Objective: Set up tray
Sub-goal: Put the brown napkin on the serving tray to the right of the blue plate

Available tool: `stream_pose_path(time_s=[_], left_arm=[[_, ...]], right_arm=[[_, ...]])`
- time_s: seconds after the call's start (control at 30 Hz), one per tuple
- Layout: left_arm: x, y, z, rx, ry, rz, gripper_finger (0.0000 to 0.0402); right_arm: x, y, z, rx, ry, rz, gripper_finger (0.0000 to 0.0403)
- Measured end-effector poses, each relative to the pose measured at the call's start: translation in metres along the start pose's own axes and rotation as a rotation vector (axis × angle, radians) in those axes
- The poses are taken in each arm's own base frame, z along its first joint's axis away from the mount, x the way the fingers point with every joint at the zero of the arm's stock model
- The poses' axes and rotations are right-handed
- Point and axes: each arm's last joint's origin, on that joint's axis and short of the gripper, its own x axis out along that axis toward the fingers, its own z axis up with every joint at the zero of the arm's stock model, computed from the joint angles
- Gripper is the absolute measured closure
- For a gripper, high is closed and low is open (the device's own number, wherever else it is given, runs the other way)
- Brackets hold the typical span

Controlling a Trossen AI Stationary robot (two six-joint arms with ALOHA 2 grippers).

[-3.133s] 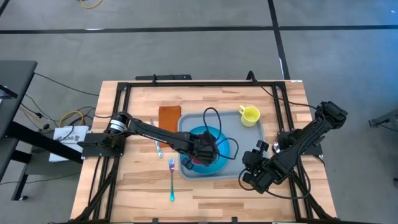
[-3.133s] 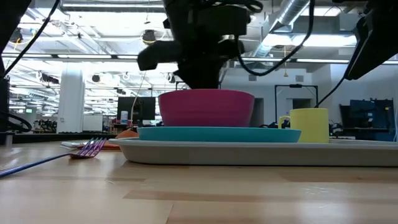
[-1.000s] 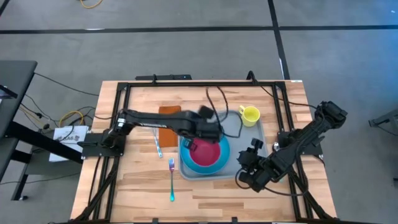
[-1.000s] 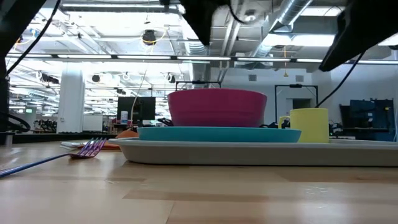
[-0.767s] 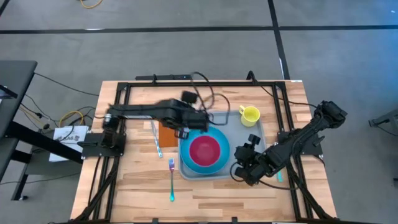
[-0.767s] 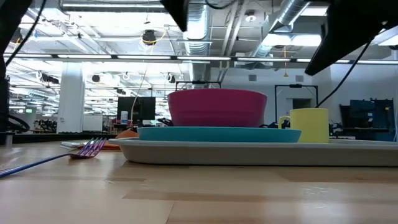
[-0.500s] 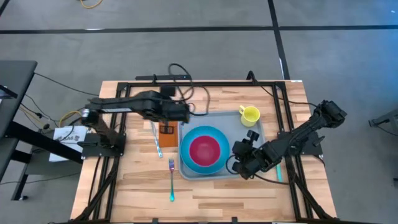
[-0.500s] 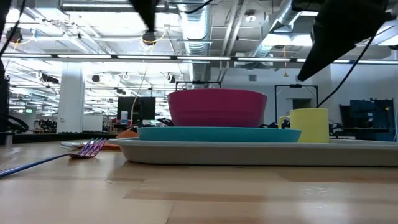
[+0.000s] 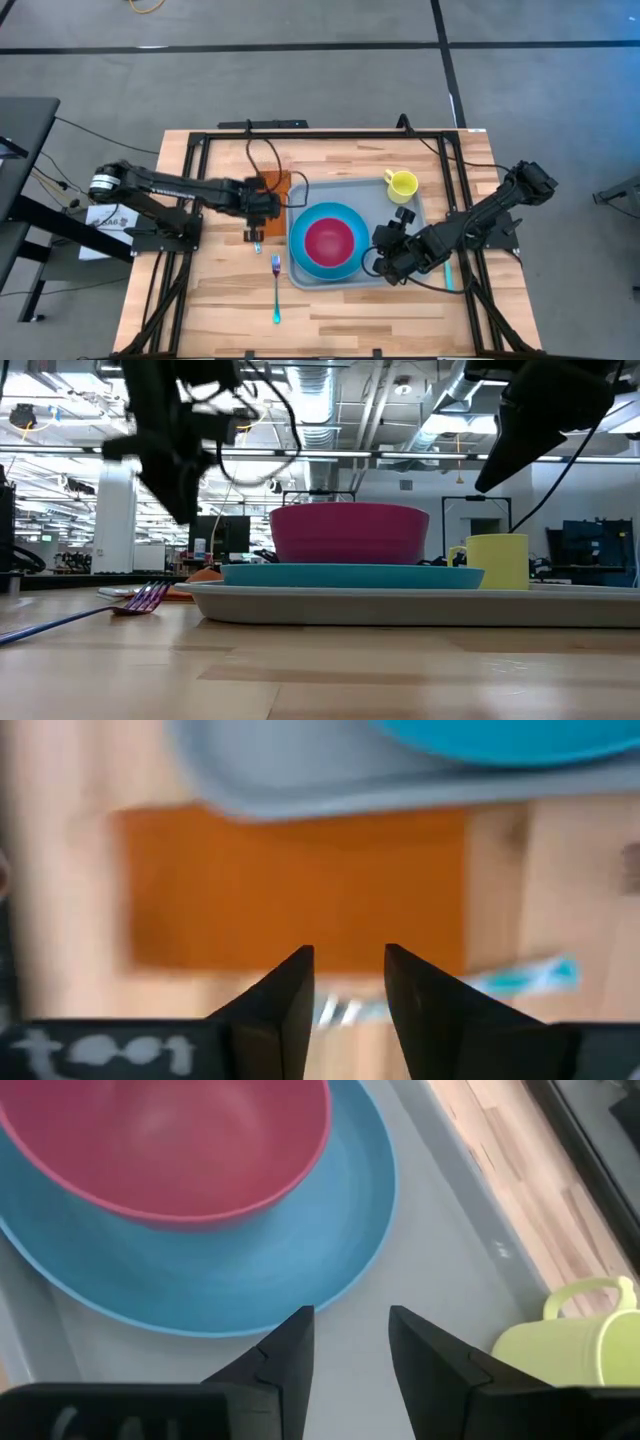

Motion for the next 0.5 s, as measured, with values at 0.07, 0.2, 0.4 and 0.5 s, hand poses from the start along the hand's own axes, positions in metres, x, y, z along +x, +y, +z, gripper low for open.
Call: stream_pose_path(time_s=[0.07, 0.2, 0.4, 0.5], left_arm=[[0.018, -0.005, -0.005, -0.017, -0.042, -0.02, 0.0285], [0.047, -0.015, -0.012, -0.047, -0.072, -0.08, 0.0284], [0.058, -0.025, -0.015, -0.048, -0.073, -0.132, 0.0284], [0.057, -0.024, -0.015, -0.052, -0.079, -0.071, 0.0285]], right_arm=[[0.0, 0.0, 0.0, -0.007, -0.003, 0.002, 0.028], [0.0, 0.001, 0.001, -0.003, -0.008, 0.007, 0.028], [0.0, 0.001, 0.001, -0.007, -0.007, 0.007, 0.028], [0.001, 0.0, 0.001, -0.035, -0.007, 0.004, 0.028]])
